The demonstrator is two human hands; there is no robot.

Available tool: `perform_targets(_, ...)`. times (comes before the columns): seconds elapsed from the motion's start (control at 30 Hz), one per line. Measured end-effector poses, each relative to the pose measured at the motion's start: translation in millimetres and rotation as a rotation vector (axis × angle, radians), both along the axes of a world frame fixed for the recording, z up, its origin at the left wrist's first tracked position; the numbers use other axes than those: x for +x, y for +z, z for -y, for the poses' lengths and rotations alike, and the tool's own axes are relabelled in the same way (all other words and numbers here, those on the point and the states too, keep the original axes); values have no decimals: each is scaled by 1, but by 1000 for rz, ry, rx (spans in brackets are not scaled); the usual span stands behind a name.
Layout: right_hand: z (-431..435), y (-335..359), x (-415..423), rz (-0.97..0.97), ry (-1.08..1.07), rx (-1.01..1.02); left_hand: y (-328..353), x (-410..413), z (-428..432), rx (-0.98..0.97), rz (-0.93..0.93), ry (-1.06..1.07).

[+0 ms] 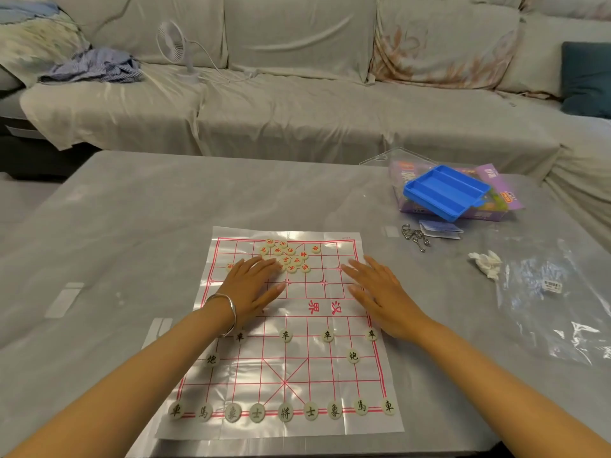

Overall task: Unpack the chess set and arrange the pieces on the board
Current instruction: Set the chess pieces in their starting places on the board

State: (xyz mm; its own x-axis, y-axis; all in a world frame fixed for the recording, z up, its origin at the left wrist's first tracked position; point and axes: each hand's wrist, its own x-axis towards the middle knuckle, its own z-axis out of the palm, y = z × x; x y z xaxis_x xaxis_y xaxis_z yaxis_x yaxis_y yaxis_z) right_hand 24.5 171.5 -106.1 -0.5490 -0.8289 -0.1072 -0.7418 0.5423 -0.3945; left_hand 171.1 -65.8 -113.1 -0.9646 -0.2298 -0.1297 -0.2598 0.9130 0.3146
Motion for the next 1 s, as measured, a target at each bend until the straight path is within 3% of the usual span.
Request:
perform_targets(0.3, 80, -13, 17, -131, 181, 88, -3, -4, 6, -107, -28, 21)
perform_targets(0.57, 49, -11, 15, -157, 256, 79, 5, -2, -1, -2, -113, 16)
perform_targets(0.67, 28, -9, 10, -42, 150, 51, 13, -11, -14, 30, -54, 58)
perform_targets(0.8, 17, -3, -3, 229, -126, -159, 14, -31, -38, 176, -55, 196)
perform_targets(1.0, -1, -9, -19, 156, -201, -180, 12, -57, -59, 188, -15, 263)
